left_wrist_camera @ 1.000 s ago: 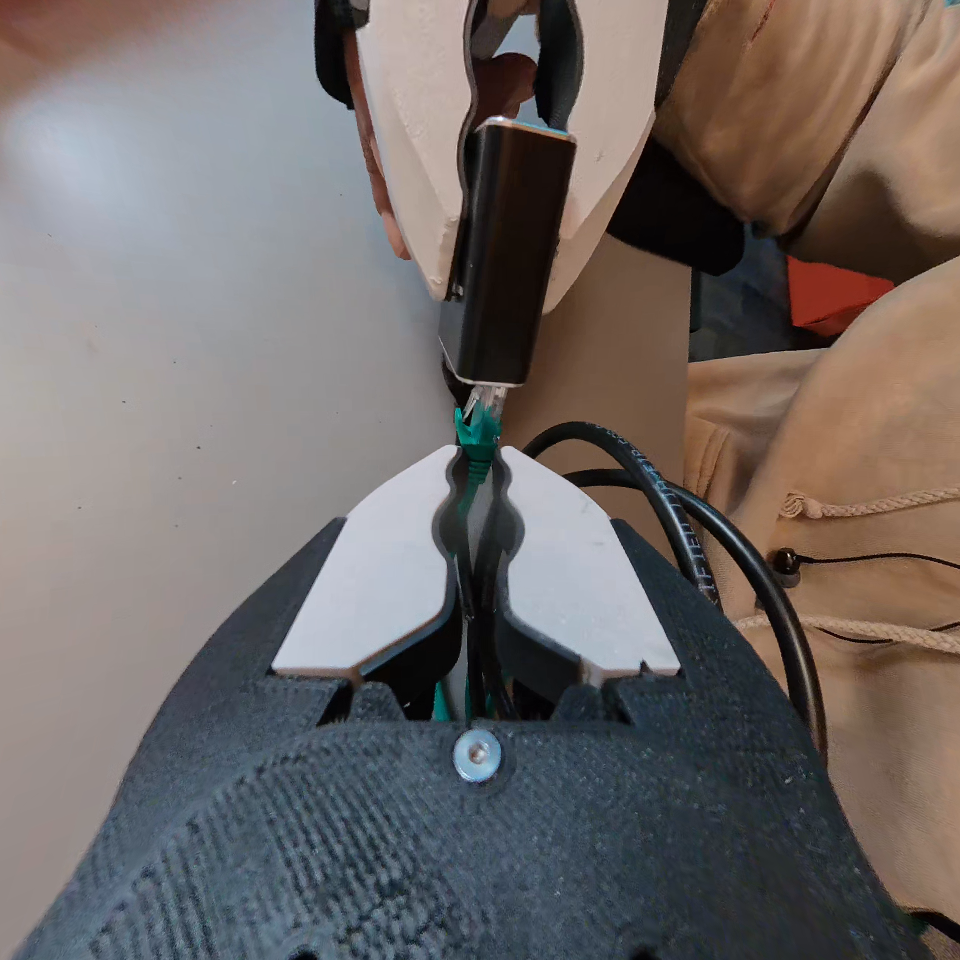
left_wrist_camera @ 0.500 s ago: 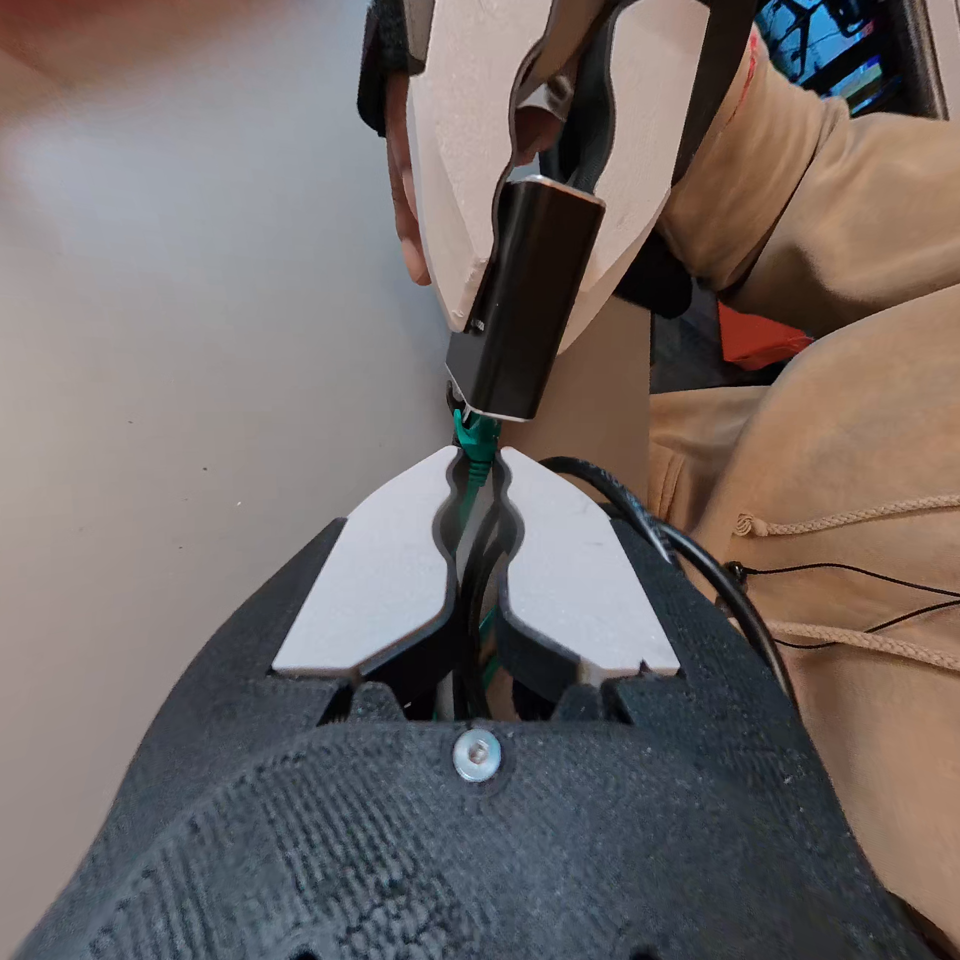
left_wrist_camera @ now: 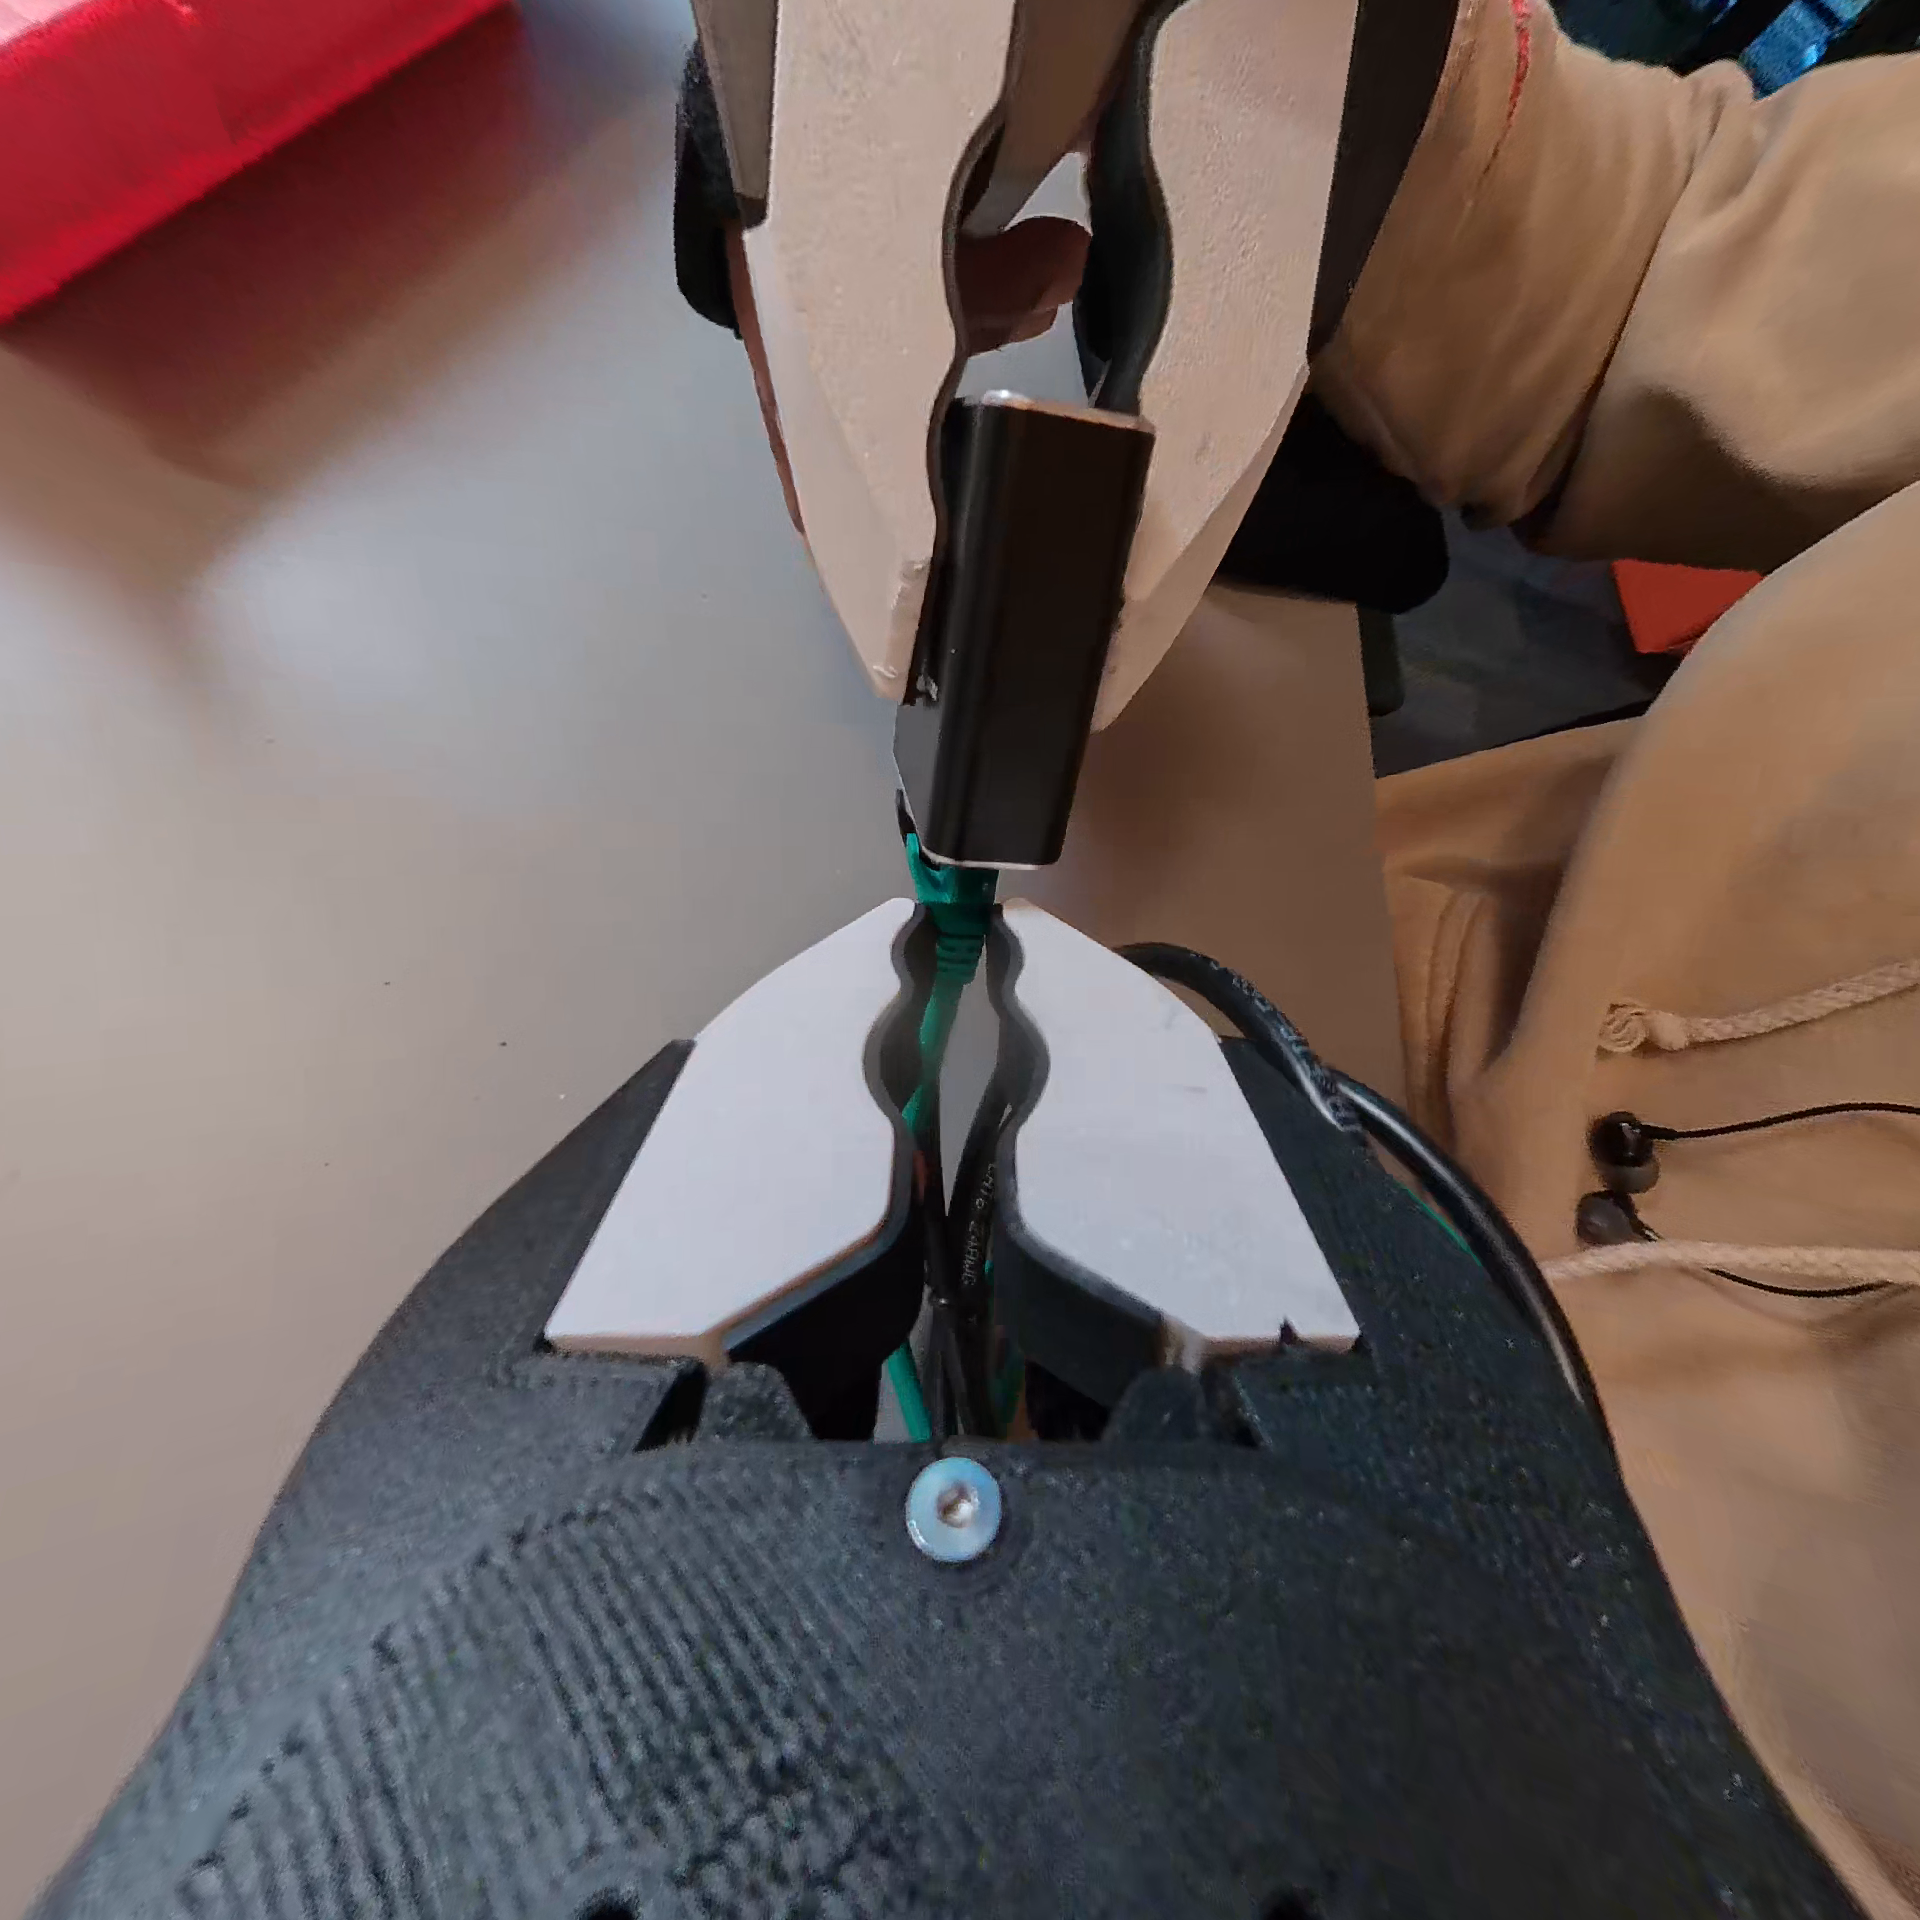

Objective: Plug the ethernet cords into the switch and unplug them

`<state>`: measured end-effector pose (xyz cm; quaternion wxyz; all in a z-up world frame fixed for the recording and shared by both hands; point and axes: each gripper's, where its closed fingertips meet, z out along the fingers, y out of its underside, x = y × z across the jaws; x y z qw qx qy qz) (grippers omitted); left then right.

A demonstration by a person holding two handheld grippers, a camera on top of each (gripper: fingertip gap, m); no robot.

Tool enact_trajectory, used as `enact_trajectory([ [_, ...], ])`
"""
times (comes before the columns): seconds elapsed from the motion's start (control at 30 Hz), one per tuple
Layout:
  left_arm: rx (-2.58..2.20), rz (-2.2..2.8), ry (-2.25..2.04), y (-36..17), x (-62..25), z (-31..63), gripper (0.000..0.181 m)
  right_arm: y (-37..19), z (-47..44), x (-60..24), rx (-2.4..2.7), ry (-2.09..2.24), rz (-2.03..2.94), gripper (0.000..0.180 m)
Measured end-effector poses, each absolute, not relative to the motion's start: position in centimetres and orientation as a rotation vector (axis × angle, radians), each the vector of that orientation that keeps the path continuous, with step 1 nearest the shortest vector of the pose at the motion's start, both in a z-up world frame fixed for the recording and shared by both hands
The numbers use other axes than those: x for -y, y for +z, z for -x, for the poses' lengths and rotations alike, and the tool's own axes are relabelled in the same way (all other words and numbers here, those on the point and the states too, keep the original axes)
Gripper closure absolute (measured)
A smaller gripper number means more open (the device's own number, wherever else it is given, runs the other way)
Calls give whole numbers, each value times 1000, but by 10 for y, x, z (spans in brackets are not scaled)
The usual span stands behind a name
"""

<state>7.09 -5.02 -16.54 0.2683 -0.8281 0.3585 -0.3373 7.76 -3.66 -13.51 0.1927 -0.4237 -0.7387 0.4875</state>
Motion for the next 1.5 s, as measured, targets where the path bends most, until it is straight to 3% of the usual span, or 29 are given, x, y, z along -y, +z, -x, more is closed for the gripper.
enact_trajectory([
  [0.03, -960, 2224, -909, -166, 49, -71, 172, -136, -77, 36, 2065, 1378, 1194, 155],
  [0.4, -950, 1988, -867, -131, 41, -61, 170, -111, -75, 26, 1916, 1441, 1086, 155],
  [0.5, -974, 2018, -770, -141, 44, -53, 159, -113, -76, 20, 1879, 1490, 1101, 155],
  [0.7, -893, 2036, -718, -148, 36, -34, 159, -121, -74, 15, 1844, 1544, 1118, 156],
  [0.93, -683, 1926, -782, -121, 20, -3, 164, -122, -69, 15, 1819, 1545, 1128, 156],
  [1.4, -402, 1502, -341, -16, -10, 63, 161, -121, -63, 64, 2052, 1415, 1026, 156],
  [1.5, -511, 1564, -438, -16, 0, 43, 152, -115, -56, 56, 2078, 1329, 1028, 156],
])
